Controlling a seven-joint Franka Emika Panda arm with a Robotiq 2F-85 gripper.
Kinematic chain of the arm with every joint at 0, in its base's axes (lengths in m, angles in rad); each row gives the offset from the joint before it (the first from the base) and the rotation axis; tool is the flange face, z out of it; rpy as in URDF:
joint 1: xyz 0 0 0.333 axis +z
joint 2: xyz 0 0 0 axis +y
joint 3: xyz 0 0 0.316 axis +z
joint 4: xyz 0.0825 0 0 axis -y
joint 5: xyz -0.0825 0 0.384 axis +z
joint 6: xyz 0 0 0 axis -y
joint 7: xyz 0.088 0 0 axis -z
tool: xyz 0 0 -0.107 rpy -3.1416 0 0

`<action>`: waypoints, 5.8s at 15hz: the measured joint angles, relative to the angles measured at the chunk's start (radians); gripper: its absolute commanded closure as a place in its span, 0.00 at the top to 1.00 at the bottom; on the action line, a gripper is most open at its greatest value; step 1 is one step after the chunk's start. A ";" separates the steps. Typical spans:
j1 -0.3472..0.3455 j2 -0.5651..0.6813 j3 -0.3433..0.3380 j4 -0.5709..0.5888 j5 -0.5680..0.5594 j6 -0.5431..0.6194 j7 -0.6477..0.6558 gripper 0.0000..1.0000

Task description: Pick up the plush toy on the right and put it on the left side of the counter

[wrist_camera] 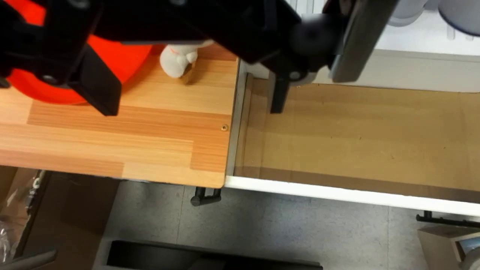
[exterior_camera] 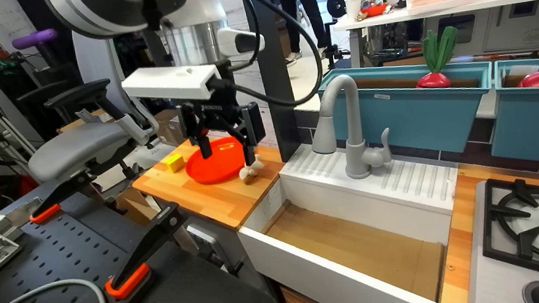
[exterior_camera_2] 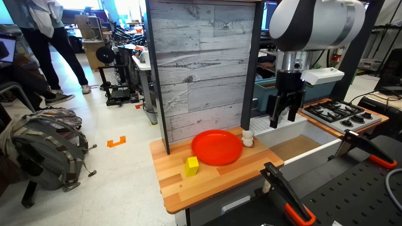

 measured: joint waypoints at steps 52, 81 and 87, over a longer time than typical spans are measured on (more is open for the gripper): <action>-0.029 0.299 0.076 0.311 0.029 0.110 0.167 0.02; 0.449 0.098 0.048 0.133 -0.174 0.205 0.331 0.02; 0.454 0.245 0.065 0.298 -0.174 0.182 0.331 0.02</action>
